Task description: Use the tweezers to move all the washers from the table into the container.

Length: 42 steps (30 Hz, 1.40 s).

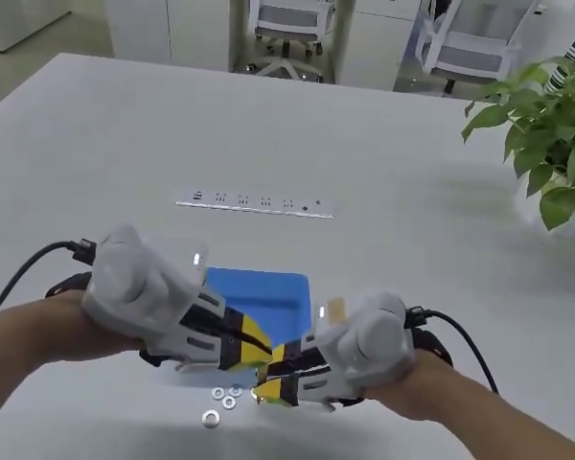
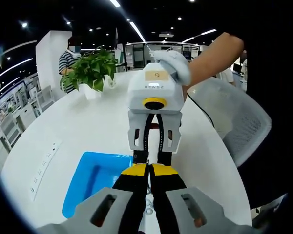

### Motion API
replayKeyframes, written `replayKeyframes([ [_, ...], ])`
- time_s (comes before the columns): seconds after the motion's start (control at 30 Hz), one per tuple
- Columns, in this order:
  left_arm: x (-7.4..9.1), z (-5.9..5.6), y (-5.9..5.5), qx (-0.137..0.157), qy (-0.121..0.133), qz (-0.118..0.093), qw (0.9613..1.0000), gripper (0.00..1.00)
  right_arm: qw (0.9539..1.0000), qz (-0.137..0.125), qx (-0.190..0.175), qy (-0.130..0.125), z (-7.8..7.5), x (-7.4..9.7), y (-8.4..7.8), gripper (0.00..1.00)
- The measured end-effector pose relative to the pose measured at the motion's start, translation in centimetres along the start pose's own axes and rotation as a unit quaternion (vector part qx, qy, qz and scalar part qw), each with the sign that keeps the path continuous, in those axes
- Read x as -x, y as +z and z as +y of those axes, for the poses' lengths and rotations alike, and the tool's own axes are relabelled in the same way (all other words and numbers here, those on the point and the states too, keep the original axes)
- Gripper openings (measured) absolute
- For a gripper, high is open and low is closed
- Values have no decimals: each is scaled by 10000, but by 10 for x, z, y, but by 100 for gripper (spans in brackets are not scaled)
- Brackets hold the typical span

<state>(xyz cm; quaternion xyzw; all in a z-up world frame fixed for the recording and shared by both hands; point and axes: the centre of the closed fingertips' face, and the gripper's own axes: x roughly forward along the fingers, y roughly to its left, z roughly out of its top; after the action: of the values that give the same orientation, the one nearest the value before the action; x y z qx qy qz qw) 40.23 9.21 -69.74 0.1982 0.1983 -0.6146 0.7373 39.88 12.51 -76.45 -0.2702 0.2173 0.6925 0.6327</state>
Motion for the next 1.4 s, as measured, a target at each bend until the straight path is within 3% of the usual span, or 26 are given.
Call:
replayKeyframes([
  [0.57, -1, 0, -3, -35, -20, 102, 9999, 6, 9998, 42, -200, 8, 1, 0, -1, 9],
  [1.4, 2, -2, -8, 51, -22, 173, 9998, 9, 9998, 10, -195, 14, 4, 2, 1, 9],
])
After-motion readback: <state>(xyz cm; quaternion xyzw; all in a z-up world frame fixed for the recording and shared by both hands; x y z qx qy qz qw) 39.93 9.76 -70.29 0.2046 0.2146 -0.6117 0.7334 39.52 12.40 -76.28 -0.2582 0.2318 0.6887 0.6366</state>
